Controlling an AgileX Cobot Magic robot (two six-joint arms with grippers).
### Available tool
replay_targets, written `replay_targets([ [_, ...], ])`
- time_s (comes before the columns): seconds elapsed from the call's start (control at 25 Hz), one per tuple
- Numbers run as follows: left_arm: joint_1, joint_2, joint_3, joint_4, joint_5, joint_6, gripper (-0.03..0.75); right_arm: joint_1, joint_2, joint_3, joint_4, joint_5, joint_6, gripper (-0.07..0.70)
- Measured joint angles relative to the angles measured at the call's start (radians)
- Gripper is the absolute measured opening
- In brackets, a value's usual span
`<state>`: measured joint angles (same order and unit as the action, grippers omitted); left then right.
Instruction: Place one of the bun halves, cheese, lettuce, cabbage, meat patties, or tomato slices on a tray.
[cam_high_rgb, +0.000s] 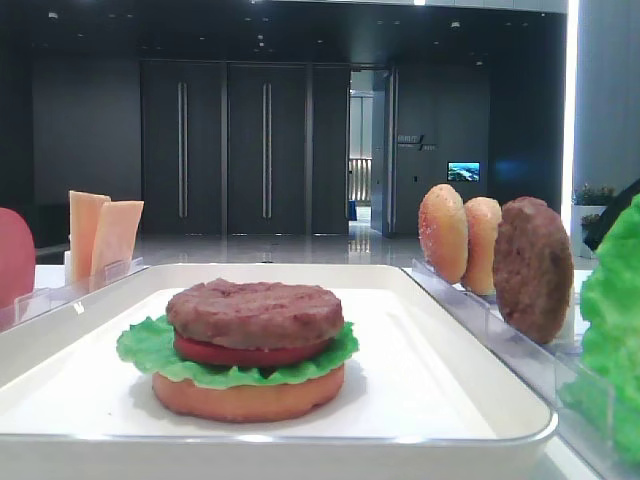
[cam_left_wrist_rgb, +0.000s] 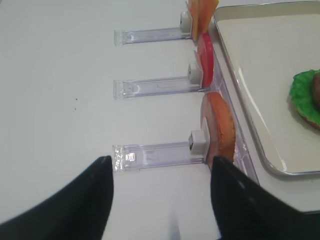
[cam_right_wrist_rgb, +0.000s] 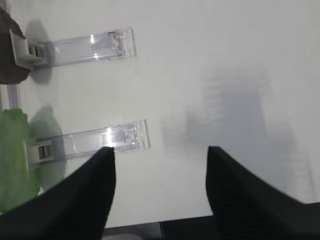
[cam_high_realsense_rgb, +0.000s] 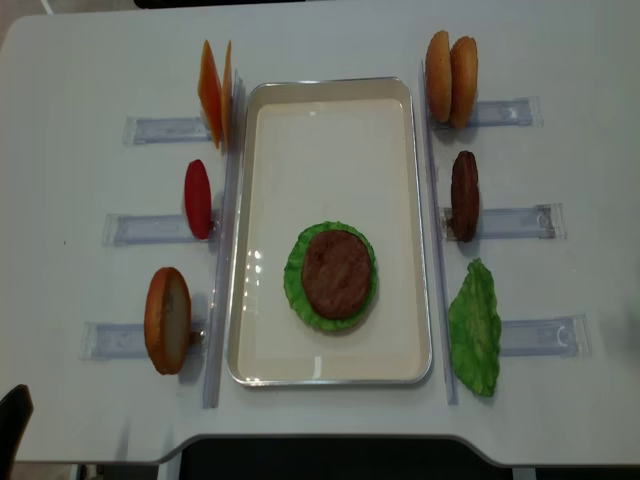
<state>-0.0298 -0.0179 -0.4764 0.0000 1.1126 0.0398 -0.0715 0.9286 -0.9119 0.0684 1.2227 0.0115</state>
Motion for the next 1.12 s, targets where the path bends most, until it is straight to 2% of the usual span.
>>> replay_targets([
  [0.2,0.0,0.0,0.0,0.0,0.0,0.0,0.471,0.0,-0.242,0.054,-0.068,0.001,0.023,0.381],
  [0.48,0.0,0.0,0.0,0.0,0.0,0.0,0.471,0.0,-0.485,0.146,-0.115,0.001,0.026,0.381],
  [0.8,0.0,0.0,0.0,0.0,0.0,0.0,0.471,0.0,-0.675,0.288,-0.119,-0.024,0.026,0.376],
  [0.96,0.0,0.0,0.0,0.0,0.0,0.0,0.471,0.0,-0.769,0.34,-0.119,-0.059,0.026,0.368],
  [1.12,0.0,0.0,0.0,0.0,0.0,0.0,0.471,0.0,-0.867,0.376,-0.119,-0.063,0.026,0.367],
])
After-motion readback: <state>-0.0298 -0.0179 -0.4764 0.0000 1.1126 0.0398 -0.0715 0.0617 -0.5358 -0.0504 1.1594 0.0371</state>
